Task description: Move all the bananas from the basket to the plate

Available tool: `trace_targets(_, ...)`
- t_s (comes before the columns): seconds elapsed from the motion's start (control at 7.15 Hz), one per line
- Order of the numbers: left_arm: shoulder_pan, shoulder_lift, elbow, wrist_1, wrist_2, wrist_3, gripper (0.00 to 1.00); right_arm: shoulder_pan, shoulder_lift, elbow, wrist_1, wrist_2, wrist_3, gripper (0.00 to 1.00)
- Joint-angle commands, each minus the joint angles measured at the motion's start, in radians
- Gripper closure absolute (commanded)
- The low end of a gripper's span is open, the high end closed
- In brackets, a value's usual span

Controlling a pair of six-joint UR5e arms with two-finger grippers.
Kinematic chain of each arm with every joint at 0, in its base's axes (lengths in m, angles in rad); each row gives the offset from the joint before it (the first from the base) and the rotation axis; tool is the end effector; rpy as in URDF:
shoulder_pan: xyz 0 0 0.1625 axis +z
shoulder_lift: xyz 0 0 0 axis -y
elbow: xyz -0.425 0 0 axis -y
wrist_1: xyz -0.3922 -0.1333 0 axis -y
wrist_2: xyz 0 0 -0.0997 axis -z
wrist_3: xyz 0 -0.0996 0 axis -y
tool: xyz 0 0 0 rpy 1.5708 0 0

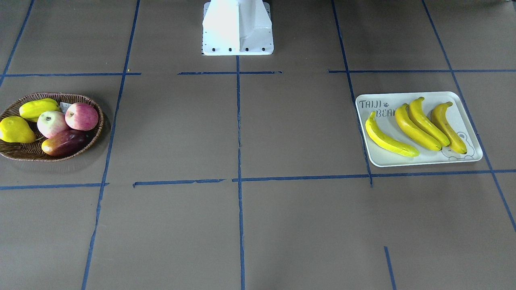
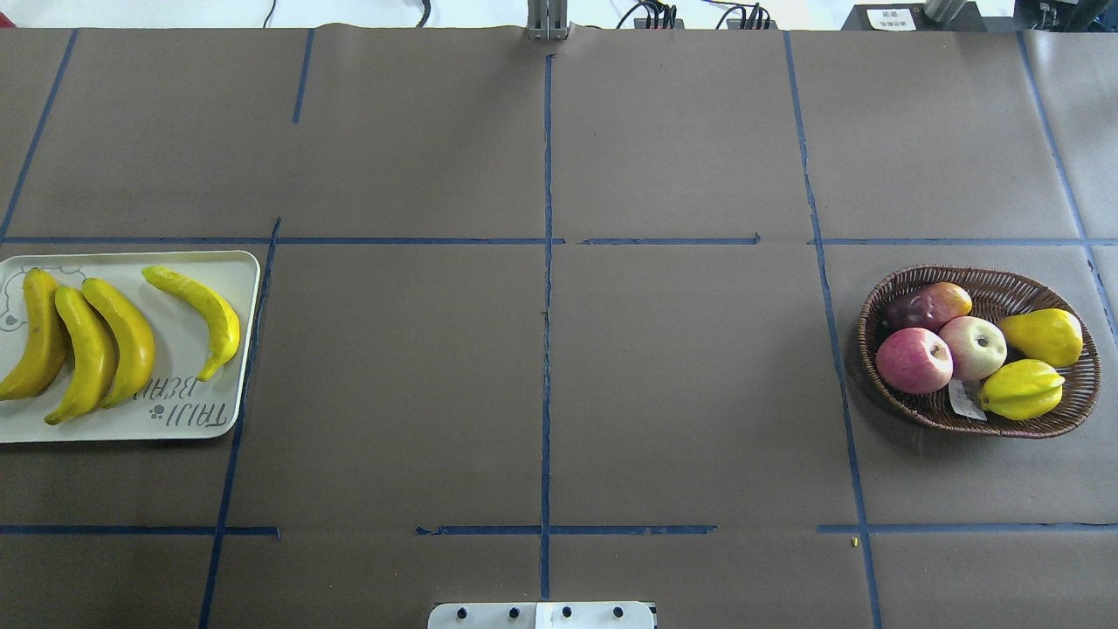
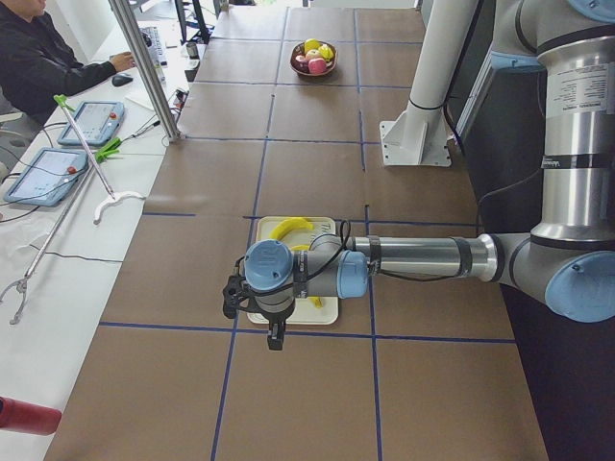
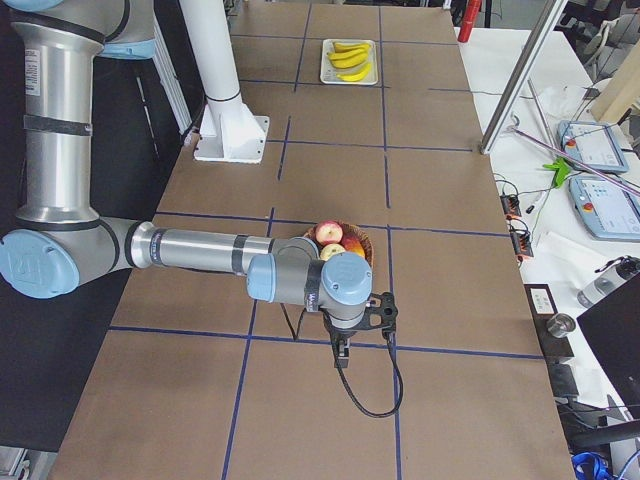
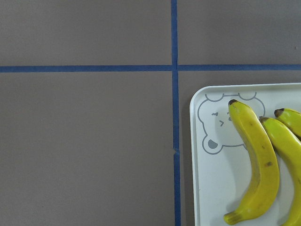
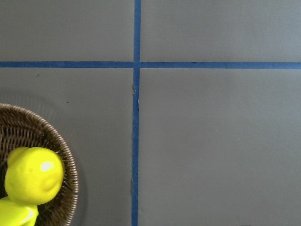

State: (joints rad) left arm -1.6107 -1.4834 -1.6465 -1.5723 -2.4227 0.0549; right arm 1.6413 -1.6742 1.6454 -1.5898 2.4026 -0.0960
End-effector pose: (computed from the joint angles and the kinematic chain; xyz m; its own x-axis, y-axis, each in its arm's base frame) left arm -0.0764 -0.4514 0.6571 0.6589 0.0209 -0.7519 0.0037 0.9995 0.0311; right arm 0.0908 -0.4392 0.6683 0.6730 -0.0132 0.7395 -0.0059 0.9997 0.0232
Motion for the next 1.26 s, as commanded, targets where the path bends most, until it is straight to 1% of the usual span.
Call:
trace_targets(0.0, 0.001, 0.0, 0.002, 0.0, 0.0, 0.0, 0.0, 0.0, 0.004, 0.005, -0.002, 0.076, 0.015, 0.0)
trace_targets(0.42, 0.0, 0.005, 0.004, -0.002, 0.001, 0.0, 0.0, 0.0, 0.01, 0.004, -0.009, 0.034, 0.013, 0.0)
trace_targets(1.12, 0.002, 0.003, 0.005, -0.002, 0.004, -0.001, 0.0, 0.0, 0.011, -0.001, -0.007, 0.027, 0.012, 0.0)
